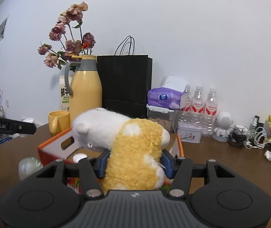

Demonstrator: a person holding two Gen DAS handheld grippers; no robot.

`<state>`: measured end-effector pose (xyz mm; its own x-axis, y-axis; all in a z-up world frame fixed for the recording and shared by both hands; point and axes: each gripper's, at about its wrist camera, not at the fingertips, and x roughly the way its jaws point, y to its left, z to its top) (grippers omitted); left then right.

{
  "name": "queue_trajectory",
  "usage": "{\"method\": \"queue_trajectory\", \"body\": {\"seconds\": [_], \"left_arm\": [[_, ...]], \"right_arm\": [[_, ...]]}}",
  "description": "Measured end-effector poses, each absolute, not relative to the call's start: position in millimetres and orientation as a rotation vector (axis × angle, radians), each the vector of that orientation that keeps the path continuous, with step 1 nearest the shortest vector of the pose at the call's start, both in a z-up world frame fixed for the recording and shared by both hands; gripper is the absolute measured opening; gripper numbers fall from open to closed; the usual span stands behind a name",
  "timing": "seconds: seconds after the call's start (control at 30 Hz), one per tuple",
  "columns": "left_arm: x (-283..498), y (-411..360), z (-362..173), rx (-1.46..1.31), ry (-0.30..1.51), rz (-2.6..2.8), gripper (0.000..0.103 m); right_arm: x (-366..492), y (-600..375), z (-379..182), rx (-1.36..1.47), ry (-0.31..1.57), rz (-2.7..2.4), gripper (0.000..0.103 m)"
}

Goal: Organize objects
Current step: 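Lower the cap and plush dog into the cardboard box and open both grippers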

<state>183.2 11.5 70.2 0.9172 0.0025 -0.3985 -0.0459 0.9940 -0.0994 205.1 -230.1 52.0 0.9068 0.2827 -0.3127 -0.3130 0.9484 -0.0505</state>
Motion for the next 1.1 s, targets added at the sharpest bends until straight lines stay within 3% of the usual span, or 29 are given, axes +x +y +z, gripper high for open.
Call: {"method": "queue_trajectory", "body": {"seconds": [0.5,0.73,0.93,1.03,1.07,1.1], "left_arm": [[317,-20,62,-0.131,0.445,0.106,0.041],[350,-15,23,-0.091,0.566,0.164,0.041],[346,-23,15,-0.04,0.557,0.16,0.042],[344,-26,15,-0.036,0.552,0.17,0.054],[343,-25,16,-0.04,0.545,0.174,0.065],[342,-24,17,-0.044,0.536,0.178,0.077]], "right_arm": [[359,-201,31,-0.074,0.463,0.261,0.054],[379,-201,3,-0.078,0.546,0.26,0.054],[380,-202,-3,-0.081,0.57,0.266,0.058],[378,-202,-3,-0.084,0.567,0.27,0.064],[377,-202,-1,-0.083,0.56,0.275,0.067],[376,-201,0,-0.083,0.556,0.278,0.076]]}}
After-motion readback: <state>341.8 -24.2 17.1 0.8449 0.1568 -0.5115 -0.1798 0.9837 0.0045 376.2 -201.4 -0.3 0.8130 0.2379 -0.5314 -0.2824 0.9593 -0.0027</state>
